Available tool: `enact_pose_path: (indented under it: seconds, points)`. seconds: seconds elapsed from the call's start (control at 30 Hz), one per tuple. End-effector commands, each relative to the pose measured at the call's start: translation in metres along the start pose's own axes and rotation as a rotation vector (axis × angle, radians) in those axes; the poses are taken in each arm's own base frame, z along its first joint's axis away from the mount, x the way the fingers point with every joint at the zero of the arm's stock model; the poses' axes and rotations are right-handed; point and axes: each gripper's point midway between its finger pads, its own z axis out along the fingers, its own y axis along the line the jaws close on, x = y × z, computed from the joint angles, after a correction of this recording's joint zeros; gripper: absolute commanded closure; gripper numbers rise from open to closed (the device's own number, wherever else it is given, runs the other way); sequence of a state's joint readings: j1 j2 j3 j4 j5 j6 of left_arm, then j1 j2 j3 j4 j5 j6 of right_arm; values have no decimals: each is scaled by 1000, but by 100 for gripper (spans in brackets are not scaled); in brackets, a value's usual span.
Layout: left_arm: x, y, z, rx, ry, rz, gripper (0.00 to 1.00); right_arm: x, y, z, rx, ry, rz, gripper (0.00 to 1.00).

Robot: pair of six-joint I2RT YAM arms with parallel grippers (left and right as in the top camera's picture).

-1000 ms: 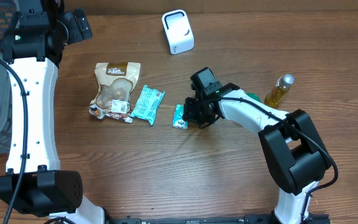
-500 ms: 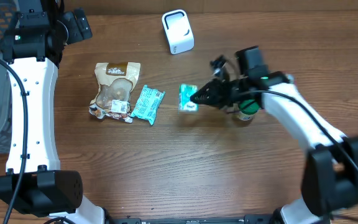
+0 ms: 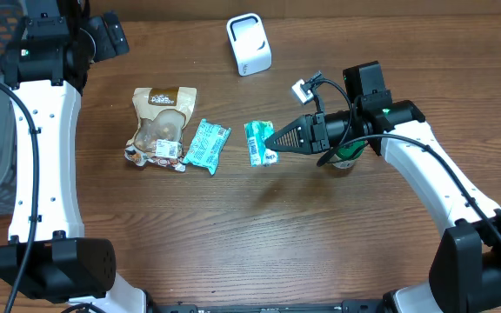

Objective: Scan the item barcode
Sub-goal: 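Lift the small teal pack upright with the right gripper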

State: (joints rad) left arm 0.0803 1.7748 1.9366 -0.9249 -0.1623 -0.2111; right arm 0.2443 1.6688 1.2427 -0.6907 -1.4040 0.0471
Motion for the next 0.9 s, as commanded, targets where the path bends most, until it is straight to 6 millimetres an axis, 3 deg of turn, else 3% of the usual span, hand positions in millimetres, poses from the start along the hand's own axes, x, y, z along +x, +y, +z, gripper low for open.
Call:
enact_pose_path:
  seconds: [0.0, 0.87]
  points:
    - [-3, 4, 0, -15, -8, -17, 1, 1, 18, -1, -76, 7, -37, 96]
    - [-3, 4, 0, -15, -8, -17, 1, 2, 22, -1, -101, 10, -38, 96]
